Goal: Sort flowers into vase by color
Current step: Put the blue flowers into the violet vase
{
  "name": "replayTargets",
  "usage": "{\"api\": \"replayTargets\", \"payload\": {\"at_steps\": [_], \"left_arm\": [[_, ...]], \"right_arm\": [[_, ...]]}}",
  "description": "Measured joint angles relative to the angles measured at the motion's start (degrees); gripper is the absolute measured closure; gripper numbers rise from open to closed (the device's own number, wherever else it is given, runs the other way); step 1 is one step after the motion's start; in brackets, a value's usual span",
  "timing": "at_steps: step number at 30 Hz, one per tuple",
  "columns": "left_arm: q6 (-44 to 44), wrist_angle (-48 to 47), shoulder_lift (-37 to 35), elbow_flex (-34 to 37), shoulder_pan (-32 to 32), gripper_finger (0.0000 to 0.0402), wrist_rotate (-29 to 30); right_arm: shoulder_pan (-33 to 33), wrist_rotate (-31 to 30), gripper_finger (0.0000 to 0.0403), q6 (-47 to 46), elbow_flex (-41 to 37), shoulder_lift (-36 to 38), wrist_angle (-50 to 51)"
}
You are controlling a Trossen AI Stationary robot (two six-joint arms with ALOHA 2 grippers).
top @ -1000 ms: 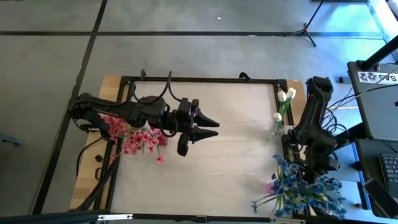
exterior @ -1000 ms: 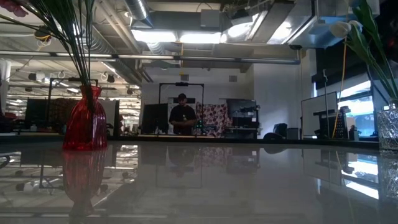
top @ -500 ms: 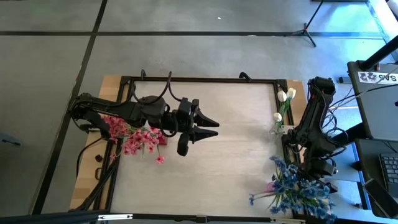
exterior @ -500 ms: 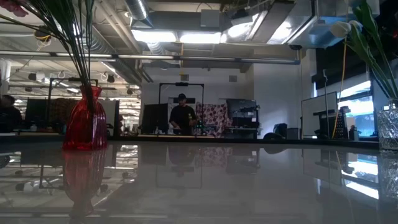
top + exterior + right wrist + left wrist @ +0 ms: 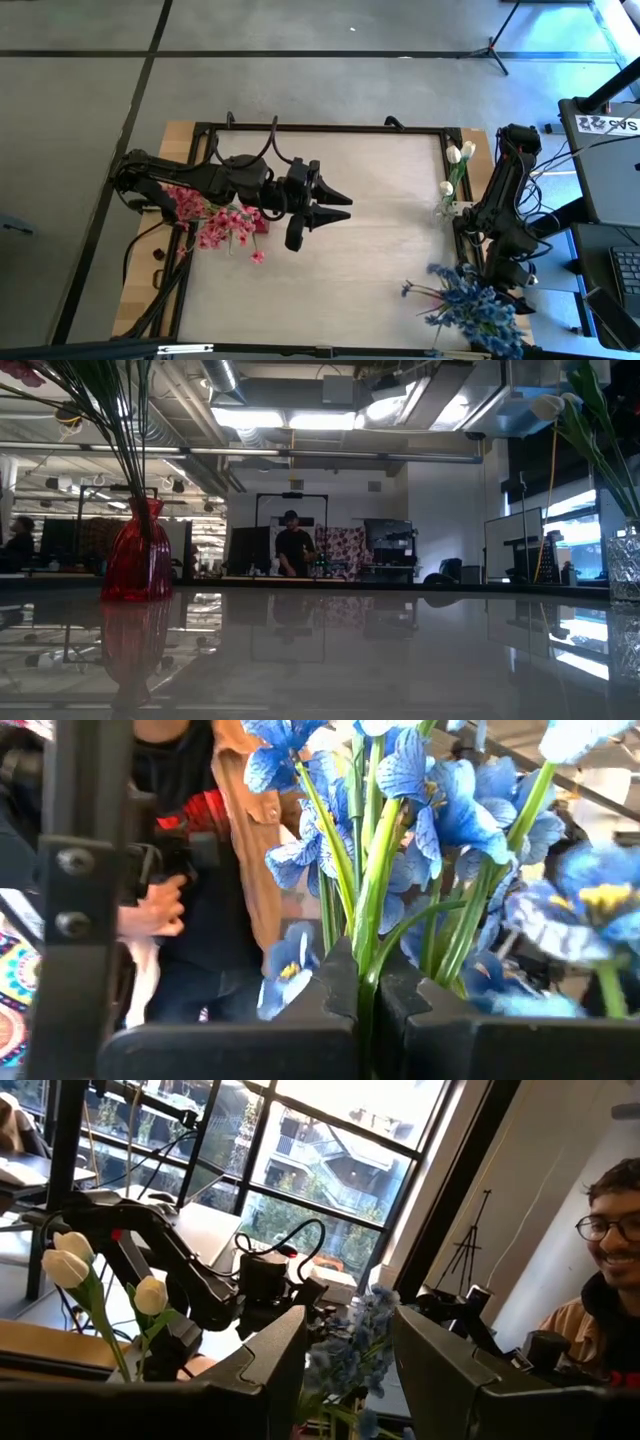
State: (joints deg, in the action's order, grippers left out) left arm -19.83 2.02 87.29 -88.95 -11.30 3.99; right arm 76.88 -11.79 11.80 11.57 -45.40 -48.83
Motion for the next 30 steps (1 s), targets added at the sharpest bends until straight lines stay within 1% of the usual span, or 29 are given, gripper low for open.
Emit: {"api": "replayTargets", "payload": {"at_steps": [6, 12, 17, 25, 30], "left_arm": [[-0.7, -0.1, 0.0, 0.0, 0.0, 0.0256, 0.0], [-1.0, -0.1, 0.0, 0.0, -0.2, 0.0256, 0.0], [-1.0, -0.1, 0.0, 0.0, -0.9, 0.0256, 0.0], [-1.0, -0.1, 0.0, 0.0, -1.9, 0.0256, 0.0], [-1.0, -0.1, 0.0, 0.0, -1.9, 0.0256, 0.0]], "right_arm": [[0.0, -2.2, 0.0400, 0.0, -0.2, 0.0, 1.1], [0.0, -3.7, 0.0401, 0.0, -4.1, 0.0, -5.3], [0.0, -4.8, 0.0401, 0.0, -6.8, 0.0, -8.4], [0.0, -7.1, 0.0401, 0.0, -9.3, 0.3, -8.6], [0.0, -8.9, 0.0399, -2.8, -10.6, 0.3, -8.4]]}}
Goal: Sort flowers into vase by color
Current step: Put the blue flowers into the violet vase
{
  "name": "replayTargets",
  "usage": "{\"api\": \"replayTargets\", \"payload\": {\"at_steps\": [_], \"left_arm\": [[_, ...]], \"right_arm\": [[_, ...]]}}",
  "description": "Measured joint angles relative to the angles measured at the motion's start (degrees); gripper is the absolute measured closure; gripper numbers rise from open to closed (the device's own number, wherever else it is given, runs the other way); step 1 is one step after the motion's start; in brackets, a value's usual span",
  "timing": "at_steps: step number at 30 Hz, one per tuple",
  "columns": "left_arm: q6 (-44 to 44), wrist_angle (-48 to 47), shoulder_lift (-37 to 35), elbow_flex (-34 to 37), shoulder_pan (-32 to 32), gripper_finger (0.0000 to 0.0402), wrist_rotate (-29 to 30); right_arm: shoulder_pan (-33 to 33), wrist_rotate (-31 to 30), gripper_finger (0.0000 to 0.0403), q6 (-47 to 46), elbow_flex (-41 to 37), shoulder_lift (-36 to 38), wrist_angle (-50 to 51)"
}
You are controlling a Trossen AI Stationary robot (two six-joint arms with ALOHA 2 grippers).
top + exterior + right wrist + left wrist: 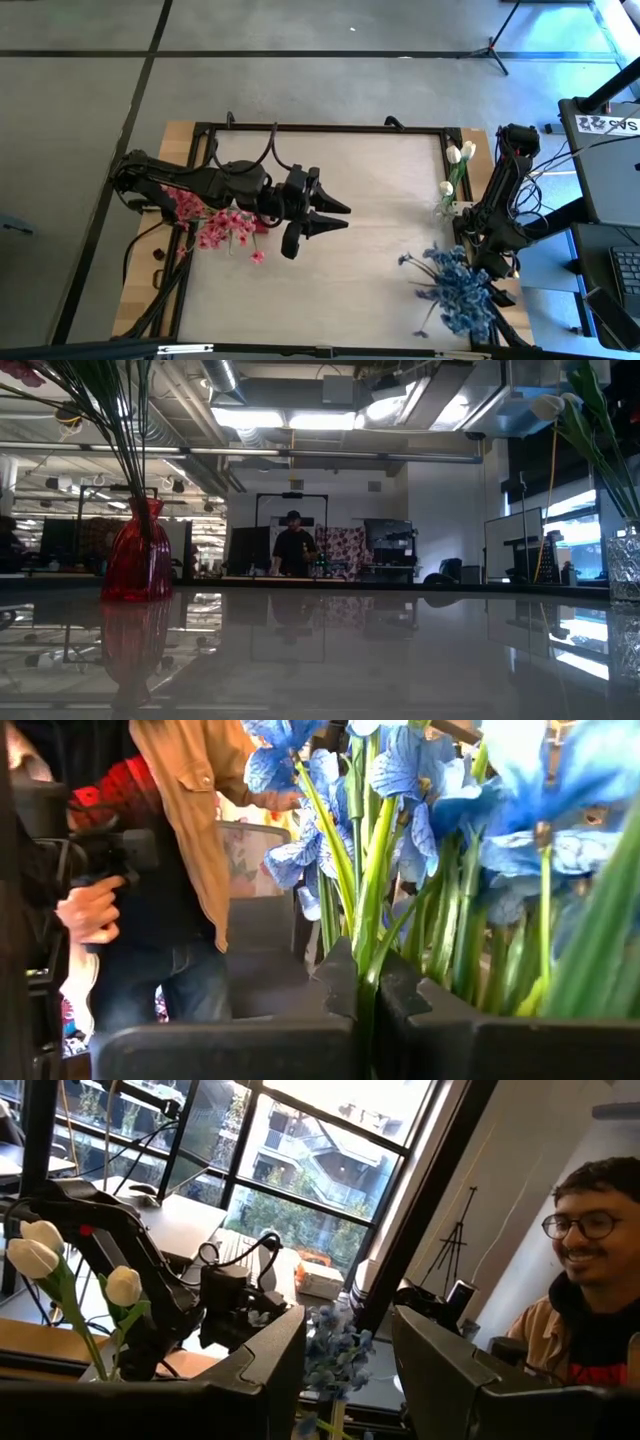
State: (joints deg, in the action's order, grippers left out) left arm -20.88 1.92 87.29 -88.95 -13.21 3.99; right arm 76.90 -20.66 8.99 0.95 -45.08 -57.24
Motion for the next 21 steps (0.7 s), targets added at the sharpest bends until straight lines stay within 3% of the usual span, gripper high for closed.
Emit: {"api": "replayTargets", "payload": {"at_steps": [10, 21], "left_arm": [[0.0, -0.1, 0.0, 0.0, 0.0, 0.0256, 1.1], [-0.1, -0.3, 0.0, 0.0, 0.0, 0.0256, 1.1]], "right_arm": [[0.0, -4.0, 0.0378, -2.5, -0.1, 0.0, 0.9], [0.0, -4.2, 0.0281, -3.8, 0.9, 0.0, 1.9]]}}
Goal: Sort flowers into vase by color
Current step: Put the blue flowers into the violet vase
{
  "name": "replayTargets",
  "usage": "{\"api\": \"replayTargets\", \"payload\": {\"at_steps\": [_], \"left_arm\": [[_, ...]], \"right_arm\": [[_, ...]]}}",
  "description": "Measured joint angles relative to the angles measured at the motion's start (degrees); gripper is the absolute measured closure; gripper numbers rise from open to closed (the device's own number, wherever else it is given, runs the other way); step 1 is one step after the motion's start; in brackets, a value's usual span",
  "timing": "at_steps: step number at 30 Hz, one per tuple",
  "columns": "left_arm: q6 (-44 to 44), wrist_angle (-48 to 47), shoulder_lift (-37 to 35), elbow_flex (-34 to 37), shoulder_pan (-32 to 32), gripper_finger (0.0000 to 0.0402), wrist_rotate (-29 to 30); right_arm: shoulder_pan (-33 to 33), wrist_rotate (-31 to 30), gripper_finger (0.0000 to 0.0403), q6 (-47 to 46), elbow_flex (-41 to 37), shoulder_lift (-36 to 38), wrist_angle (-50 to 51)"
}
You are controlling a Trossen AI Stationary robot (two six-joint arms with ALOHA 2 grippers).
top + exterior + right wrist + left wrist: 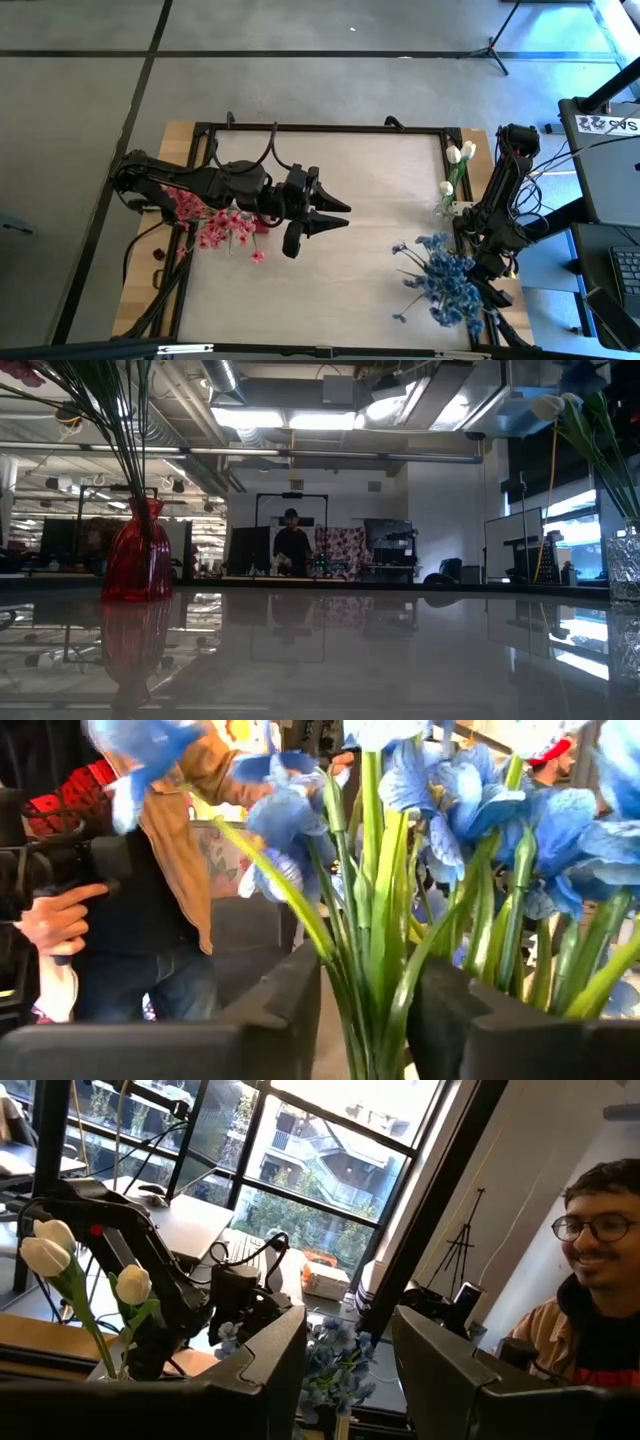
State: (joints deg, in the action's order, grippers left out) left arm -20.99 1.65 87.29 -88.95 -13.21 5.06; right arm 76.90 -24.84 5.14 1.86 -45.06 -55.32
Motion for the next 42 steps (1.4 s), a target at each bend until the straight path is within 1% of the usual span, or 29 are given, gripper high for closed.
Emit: {"api": "replayTargets", "payload": {"at_steps": [4, 8, 10, 13, 22, 25, 31, 35, 42], "left_arm": [[0.0, -0.1, 0.0, 0.0, 0.0, 0.0256, 0.0], [0.0, -0.1, 0.0, 0.0, 0.0, 0.0256, 0.0], [0.0, -0.1, 0.0, 0.0, 0.0, 0.0256, 0.0], [0.0, -0.1, 0.0, 0.0, 0.0, 0.0256, 0.0], [-0.1, -0.2, 0.0, 0.0, 0.0, 0.0256, 0.0], [-1.1, -0.2, 0.0, 0.0, -0.1, 0.0256, 0.3], [-1.1, -0.2, 0.0, 0.0, -0.9, 0.0256, 1.6], [-1.1, -0.2, 0.0, 0.0, -1.6, 0.0256, 2.0], [-1.0, -0.2, 0.0, 0.0, -3.2, 0.0256, 4.4]], "right_arm": [[0.0, 2.1, 0.0263, -0.7, 0.3, 0.0, 0.3], [0.1, 3.2, 0.0261, -3.4, 0.4, 0.0, 1.1], [1.3, 2.8, 0.0261, -3.7, 0.4, 0.0, 1.6], [4.9, -1.3, 0.0261, -3.4, 0.4, 0.3, 1.7], [17.4, -20.1, 0.0261, -0.1, 0.4, 4.4, 4.9], [20.3, -24.6, 0.0261, -0.4, 0.4, 5.4, 6.3], [23.3, -27.1, 0.0261, -0.8, 0.4, 5.6, 6.3], [23.2, -27.1, 0.0261, -2.1, 0.5, 5.6, 6.4], [23.3, -27.1, 0.0261, -2.3, 0.7, 5.6, 5.7]]}}
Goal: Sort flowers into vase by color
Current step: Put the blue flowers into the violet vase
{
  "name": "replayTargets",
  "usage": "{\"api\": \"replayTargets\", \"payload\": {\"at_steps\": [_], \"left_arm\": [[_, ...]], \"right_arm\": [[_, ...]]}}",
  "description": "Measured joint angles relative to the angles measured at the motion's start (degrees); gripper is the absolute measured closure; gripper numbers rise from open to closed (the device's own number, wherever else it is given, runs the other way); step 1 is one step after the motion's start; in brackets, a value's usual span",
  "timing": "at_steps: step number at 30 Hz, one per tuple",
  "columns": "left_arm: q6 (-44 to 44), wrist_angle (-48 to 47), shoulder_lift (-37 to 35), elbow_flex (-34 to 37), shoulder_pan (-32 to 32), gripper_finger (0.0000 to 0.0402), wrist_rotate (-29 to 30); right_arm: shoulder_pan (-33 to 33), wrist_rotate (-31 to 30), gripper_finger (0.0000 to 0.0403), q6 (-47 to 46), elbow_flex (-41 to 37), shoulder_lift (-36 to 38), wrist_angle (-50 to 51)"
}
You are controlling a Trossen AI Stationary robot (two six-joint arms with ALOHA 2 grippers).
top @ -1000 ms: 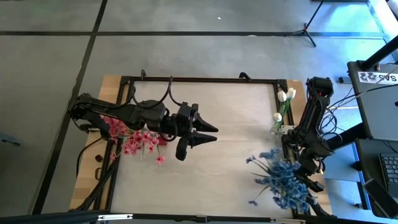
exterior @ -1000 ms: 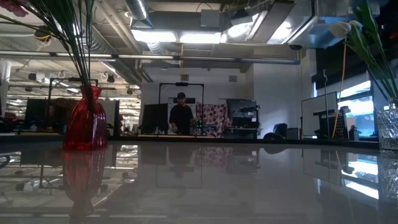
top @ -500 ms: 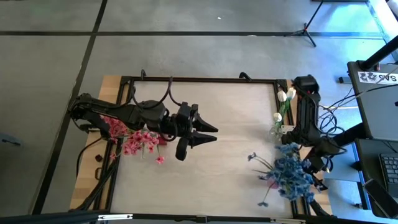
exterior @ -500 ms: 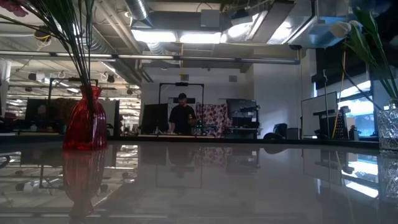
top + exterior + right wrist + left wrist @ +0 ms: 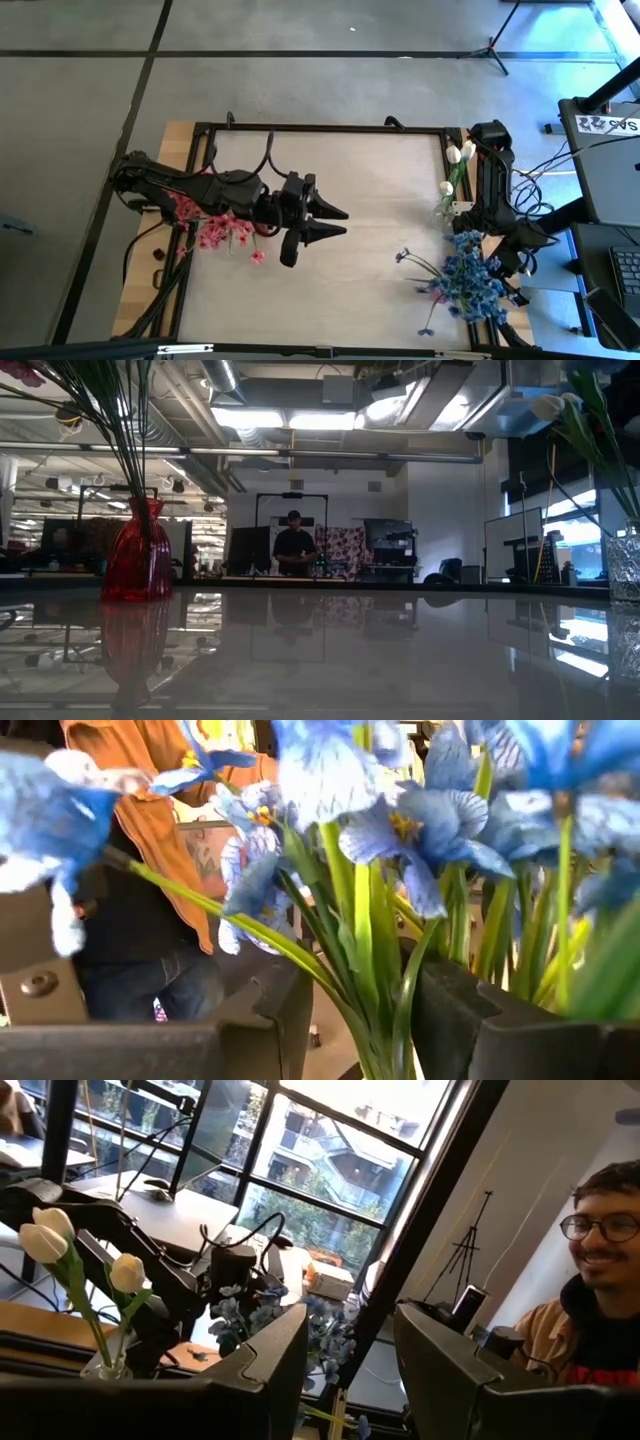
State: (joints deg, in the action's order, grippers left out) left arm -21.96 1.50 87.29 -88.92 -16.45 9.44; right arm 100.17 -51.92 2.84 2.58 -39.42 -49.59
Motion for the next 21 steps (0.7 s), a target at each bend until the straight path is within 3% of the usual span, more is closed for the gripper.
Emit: {"api": "replayTargets", "payload": {"at_steps": [5, 12, 18, 21], "left_arm": [[0.0, 0.0, 0.0, 0.0, -0.3, 0.0256, 0.6], [0.0, 0.0, 0.0, 0.0, -0.5, 0.0256, 0.7], [0.0, 0.0, 0.0, 0.0, -0.5, 0.0256, 0.7], [0.1, 0.0, 0.0, 0.0, -0.5, 0.0256, 0.6]], "right_arm": [[0.0, 1.7, 0.0261, -0.7, 1.4, 0.1, 0.9], [0.0, 2.0, 0.0256, -8.6, 1.4, 0.0, 5.3], [0.0, 3.6, 0.0221, -8.8, 1.4, 0.6, 7.9], [0.0, 3.6, 0.0204, -8.8, 2.9, 1.5, 14.1]]}}
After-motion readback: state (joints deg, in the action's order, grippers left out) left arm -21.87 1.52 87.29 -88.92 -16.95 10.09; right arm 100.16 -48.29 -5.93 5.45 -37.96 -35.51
